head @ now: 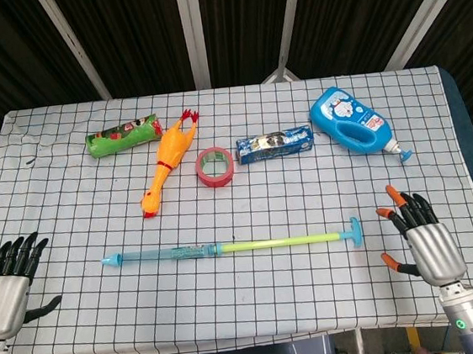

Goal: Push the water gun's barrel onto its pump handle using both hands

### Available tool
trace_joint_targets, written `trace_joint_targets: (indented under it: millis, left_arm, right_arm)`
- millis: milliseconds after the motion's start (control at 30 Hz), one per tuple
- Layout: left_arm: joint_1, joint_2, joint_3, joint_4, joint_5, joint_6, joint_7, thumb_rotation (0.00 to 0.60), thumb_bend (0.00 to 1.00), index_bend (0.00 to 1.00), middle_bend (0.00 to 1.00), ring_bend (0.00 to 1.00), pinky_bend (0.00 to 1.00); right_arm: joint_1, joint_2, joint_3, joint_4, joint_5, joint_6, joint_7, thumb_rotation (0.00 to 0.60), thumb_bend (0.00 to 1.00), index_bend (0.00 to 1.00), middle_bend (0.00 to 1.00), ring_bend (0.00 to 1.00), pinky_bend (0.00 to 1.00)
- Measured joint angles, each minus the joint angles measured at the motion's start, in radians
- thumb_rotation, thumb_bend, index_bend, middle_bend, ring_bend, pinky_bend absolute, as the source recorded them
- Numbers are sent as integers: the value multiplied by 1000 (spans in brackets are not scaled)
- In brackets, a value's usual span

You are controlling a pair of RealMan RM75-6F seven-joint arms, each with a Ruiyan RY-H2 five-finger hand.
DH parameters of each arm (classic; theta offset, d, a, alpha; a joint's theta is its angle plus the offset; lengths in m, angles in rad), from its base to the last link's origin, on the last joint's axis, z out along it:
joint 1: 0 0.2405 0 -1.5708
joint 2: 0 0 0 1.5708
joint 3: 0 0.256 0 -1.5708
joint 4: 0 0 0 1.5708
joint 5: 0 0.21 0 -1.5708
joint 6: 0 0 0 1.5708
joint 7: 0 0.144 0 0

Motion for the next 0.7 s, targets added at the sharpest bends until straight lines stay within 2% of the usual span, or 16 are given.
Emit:
trace_joint_targets:
  millis: [300, 500, 700]
  left_arm:
    - [1, 4, 2, 6, 12, 6, -23, 600, 120, 0, 0, 0, 0]
    - [-1, 5, 3, 9, 16, 4, -29, 600, 121, 0, 0, 0, 0]
    - [-1, 3, 3, 13, 22, 8, -33, 600, 120, 0, 0, 0, 0]
  right_arm:
    - [100, -146, 30, -2, 126, -163, -194, 600, 245, 370, 106, 0, 0]
    - [141, -256, 44, 70, 218, -210, -286, 600, 245, 388, 113, 0, 0]
    - [168, -310, 61, 144, 272, -231, -313, 600, 245, 414, 168, 11, 0]
